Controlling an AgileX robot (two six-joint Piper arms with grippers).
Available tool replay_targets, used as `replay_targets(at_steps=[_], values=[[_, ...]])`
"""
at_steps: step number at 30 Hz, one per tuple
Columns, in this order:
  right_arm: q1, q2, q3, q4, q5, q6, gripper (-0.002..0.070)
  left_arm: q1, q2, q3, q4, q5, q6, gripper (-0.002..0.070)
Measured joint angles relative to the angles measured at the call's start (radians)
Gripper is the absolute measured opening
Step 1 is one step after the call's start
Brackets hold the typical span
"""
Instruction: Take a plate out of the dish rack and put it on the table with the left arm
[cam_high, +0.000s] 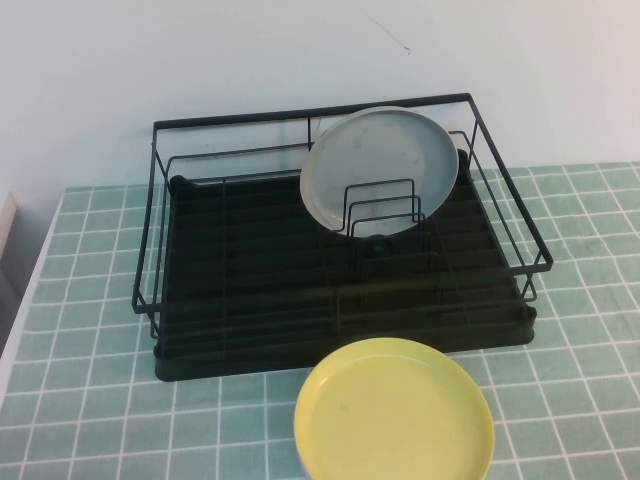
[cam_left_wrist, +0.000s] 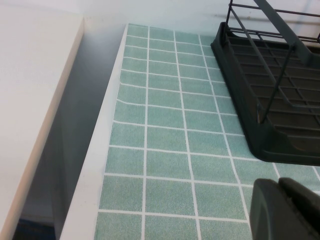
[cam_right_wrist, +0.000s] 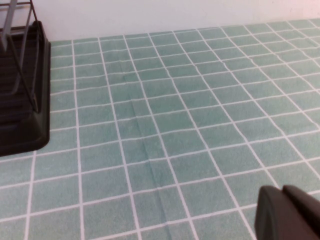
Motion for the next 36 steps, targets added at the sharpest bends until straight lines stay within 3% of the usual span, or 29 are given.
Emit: replay_targets(at_steps=[36], values=[[0.000, 0.000, 0.000, 0.000, 0.000, 0.000, -0.0002, 0.000, 0.000, 0.000, 0.017, 0.000, 0.035, -0.0003]])
